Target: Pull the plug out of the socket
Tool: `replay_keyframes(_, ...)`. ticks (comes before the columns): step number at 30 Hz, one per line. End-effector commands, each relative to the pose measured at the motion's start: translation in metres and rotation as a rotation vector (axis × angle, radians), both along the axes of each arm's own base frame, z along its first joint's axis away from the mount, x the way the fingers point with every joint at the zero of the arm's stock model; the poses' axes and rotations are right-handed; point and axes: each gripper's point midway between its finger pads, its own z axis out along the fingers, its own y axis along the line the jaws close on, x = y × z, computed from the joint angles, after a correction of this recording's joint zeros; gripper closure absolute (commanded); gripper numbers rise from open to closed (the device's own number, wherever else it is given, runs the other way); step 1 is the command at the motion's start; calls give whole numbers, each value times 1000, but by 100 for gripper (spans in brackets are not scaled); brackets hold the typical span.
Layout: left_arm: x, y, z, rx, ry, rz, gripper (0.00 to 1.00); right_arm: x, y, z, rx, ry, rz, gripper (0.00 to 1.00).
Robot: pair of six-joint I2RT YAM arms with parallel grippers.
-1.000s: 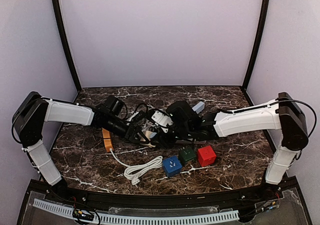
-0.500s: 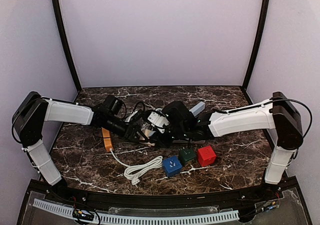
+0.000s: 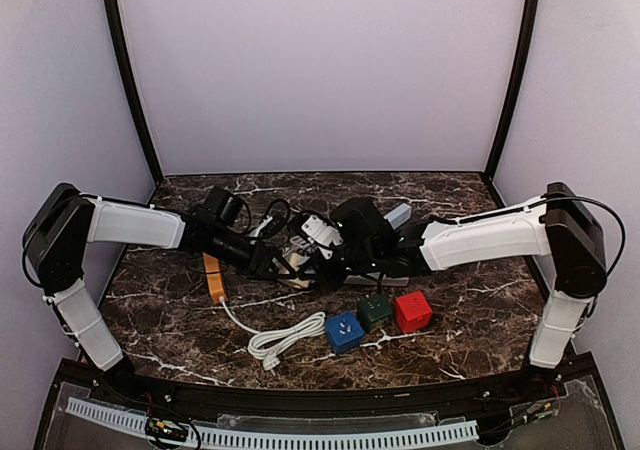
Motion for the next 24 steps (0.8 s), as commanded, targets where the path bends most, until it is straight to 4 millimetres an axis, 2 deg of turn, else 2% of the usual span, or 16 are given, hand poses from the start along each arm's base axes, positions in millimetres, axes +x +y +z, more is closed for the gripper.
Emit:
replay_keyframes(1, -7, 6, -4, 41, -10, -2, 99, 32, -16, 42, 233, 104, -152, 100)
replay_keyframes(5, -8, 6, -6, 49, -11, -4, 99, 35, -23, 51, 299, 165, -162, 100)
replay_keyframes(12, -7, 8, -8, 69, -25, -2, 99, 34, -28, 55, 370, 245, -175, 100)
replay_keyframes(24, -8, 11, -14, 120, -33, -2, 99, 29, -28, 69, 471, 316, -173, 100)
